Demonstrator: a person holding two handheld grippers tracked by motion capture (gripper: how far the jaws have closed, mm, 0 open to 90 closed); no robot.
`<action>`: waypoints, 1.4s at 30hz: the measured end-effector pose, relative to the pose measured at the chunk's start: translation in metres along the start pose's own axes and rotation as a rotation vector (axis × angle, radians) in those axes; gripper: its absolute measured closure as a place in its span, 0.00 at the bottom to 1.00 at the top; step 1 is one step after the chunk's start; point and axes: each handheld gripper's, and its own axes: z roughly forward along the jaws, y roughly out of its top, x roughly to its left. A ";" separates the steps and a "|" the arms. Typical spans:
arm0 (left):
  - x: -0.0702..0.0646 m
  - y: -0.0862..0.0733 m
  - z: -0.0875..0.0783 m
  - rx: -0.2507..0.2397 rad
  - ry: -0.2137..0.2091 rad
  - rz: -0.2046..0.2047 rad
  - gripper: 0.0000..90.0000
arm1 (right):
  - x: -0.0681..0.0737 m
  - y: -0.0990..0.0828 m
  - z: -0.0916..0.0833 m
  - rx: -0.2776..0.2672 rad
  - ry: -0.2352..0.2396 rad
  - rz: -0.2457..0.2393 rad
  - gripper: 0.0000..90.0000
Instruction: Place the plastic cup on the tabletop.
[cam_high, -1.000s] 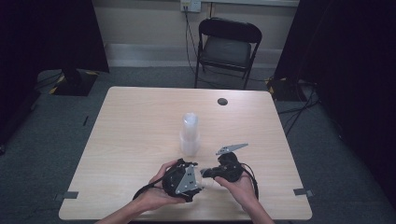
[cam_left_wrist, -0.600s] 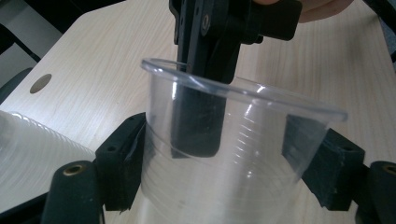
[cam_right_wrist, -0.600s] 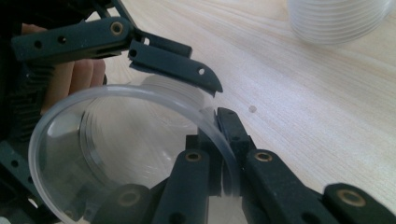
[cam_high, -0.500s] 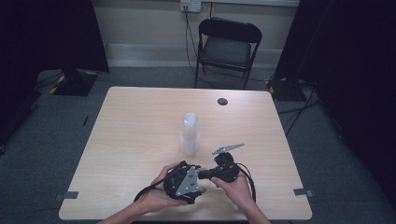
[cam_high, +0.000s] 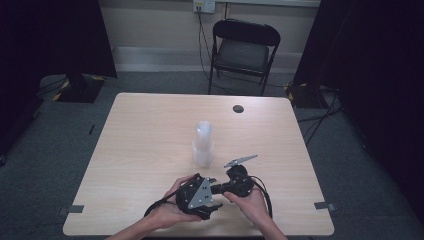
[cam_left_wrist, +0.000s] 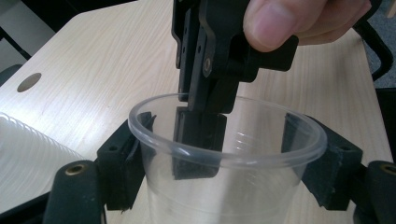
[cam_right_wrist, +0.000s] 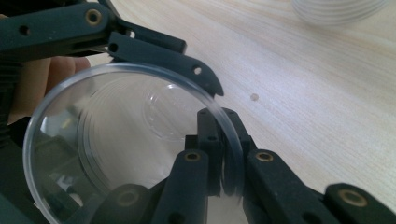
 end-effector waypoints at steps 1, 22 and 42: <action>0.000 0.000 0.000 0.001 -0.002 -0.003 0.28 | 0.000 0.000 0.000 0.002 0.003 0.003 0.99; 0.011 -0.007 -0.003 -0.051 -0.008 -0.127 0.32 | -0.002 0.000 -0.008 -0.070 0.018 0.008 0.85; 0.020 -0.015 -0.002 -0.039 0.004 -0.252 0.33 | -0.007 0.001 -0.021 -0.172 0.030 -0.020 0.77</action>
